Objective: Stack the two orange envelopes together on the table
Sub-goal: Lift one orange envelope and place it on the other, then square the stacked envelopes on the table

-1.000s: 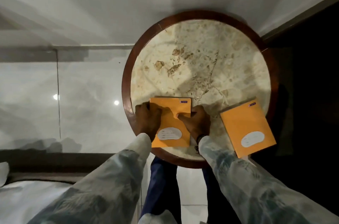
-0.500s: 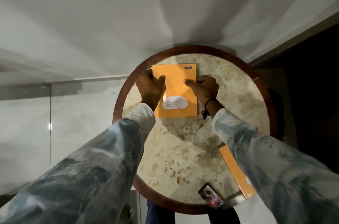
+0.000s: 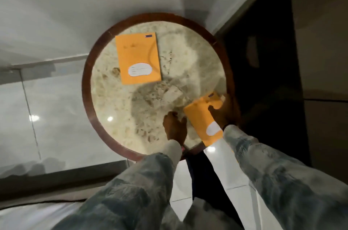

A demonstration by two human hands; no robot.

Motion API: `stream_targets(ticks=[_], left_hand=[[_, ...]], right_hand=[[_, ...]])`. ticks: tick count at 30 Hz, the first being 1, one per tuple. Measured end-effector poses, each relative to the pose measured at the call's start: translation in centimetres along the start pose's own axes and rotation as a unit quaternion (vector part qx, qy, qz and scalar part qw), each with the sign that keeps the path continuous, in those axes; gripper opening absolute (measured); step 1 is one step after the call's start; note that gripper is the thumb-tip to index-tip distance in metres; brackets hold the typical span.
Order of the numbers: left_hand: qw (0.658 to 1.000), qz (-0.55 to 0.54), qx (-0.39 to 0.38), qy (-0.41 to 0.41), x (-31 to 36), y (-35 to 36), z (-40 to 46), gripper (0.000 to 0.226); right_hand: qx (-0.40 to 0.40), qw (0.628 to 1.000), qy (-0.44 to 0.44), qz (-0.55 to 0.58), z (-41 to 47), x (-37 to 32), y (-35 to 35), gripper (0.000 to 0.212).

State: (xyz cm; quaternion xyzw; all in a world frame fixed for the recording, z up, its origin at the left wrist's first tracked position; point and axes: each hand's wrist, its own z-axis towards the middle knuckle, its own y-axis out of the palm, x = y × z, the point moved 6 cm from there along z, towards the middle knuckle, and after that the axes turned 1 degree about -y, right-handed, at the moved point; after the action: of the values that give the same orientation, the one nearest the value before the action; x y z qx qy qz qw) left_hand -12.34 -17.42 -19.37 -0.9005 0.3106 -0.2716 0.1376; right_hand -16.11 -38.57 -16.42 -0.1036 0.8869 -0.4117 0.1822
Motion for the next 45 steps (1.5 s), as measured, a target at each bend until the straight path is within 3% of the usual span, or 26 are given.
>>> stream_targets(ticks=[3,6,11,13,16,21,25,32,36,38,41,43,45], left_hand=[[0.999,-0.03,0.005,-0.032,-1.0,4.4,-2.1,0.039],[0.994,-0.081,0.025,-0.066,-1.5,6.8,-2.3,0.033],[0.982,-0.164,0.065,-0.069,-0.1,6.5,-1.4,0.014],[0.986,-0.145,0.086,-0.01,2.1,4.3,-0.4,0.026],[0.982,-0.131,0.125,0.053,5.7,-0.6,2.1,0.026],[0.971,-0.092,0.198,0.093,10.2,-11.1,8.1,0.036],[0.969,-0.05,0.225,0.091,11.6,-17.4,12.5,0.047],[0.971,0.125,0.187,0.078,11.1,-18.6,15.0,0.033],[0.988,0.068,0.136,0.037,10.5,-19.4,16.0,0.055],[0.995,0.027,0.081,0.044,10.5,-20.1,17.0,0.055],[0.989,0.039,0.031,0.139,11.3,-20.4,17.1,0.055],[0.976,0.024,0.021,0.215,11.6,-20.2,16.4,0.053],[0.957,0.001,0.038,0.287,11.7,-20.1,15.5,0.051]], right_hand=[[-0.083,0.995,0.049,0.002,0.2,5.9,1.3,0.096],[-0.126,0.989,0.071,0.017,0.2,8.7,2.7,0.09],[-0.088,0.995,0.036,0.011,0.3,8.7,1.8,0.083],[-0.081,0.996,0.003,0.049,0.5,6.6,1.3,0.075],[-0.054,0.995,-0.052,0.061,0.8,0.9,1.0,0.067],[-0.019,0.985,-0.144,0.094,1.2,-11.6,3.3,0.048],[-0.027,0.984,-0.16,0.08,1.9,-18.9,6.8,0.044],[-0.025,0.983,-0.175,0.042,2.4,-22.3,10.6,0.042],[-0.013,0.982,-0.186,0.01,2.7,-22.9,10.4,0.052],[0.002,0.983,-0.177,0.036,3.4,-23.4,9.8,0.047],[-0.027,0.979,-0.163,0.119,4.6,-25.0,9.3,0.018],[-0.066,0.973,-0.139,0.171,5.3,-25.8,9.4,0.027],[-0.05,0.963,-0.146,0.219,5.1,-26.2,8.8,0.029]])
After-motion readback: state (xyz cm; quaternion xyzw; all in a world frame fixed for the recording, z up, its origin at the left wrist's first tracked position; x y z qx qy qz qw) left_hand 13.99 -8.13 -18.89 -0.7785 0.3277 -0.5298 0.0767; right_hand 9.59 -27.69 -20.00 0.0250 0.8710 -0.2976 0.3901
